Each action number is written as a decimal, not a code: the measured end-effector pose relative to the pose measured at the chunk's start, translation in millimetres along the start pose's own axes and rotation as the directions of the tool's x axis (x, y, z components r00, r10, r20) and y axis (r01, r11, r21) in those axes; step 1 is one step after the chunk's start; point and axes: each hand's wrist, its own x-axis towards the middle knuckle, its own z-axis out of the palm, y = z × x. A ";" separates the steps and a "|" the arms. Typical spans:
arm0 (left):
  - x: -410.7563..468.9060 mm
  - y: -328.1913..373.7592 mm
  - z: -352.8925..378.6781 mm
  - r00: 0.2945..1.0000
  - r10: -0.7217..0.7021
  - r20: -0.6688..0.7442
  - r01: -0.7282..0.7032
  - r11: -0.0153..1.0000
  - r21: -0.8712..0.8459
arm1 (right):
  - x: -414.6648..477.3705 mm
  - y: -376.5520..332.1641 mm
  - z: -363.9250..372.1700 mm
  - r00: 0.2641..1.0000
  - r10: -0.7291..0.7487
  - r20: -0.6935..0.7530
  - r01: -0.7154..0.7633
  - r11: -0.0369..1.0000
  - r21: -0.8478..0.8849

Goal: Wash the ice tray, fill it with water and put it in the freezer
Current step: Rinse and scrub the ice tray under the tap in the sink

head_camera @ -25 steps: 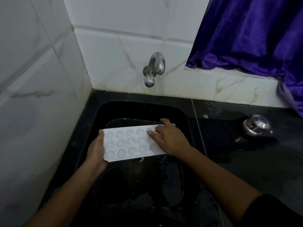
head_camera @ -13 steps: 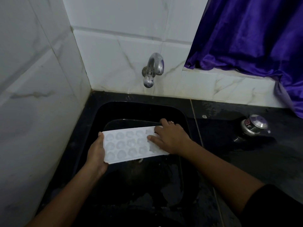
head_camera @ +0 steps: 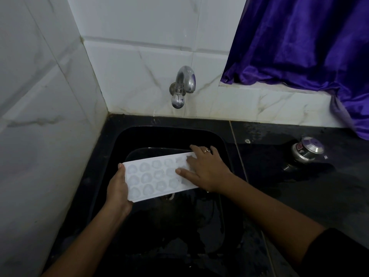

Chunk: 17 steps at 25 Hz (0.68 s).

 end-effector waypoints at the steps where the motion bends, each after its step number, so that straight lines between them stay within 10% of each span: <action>1: 1.1 3.9 -0.6 1.000 0.006 0.003 -0.006 1.000 -0.006 | 0.0 6.0 -1.4 0.998 0.046 0.044 -0.057 0.956 0.287; 3: 2.4 7.8 -1.5 1.000 0.015 0.009 -0.015 1.000 0.003 | 4.0 11.4 -2.9 0.982 0.134 0.135 -0.190 0.744 0.640; 4: 2.1 7.6 -0.4 1.000 0.015 0.016 -0.015 1.000 0.015 | 5.6 12.2 -4.7 0.984 0.131 0.123 -0.178 0.796 0.578; 8: 2.0 3.5 2.6 1.000 0.004 0.024 -0.004 1.000 0.002 | -1.9 1.5 -8.4 0.999 -0.039 -0.020 0.035 0.988 -0.153; 12: 4.3 8.5 -4.8 0.999 0.032 0.027 -0.032 0.999 -0.013 | -3.7 22.2 9.7 0.999 -0.026 -0.023 0.035 0.824 0.565; 17: 7.4 9.6 -10.6 0.997 0.016 0.075 -0.009 0.996 -0.094 | -5.9 16.2 25.7 0.946 0.237 -0.220 0.087 0.469 0.879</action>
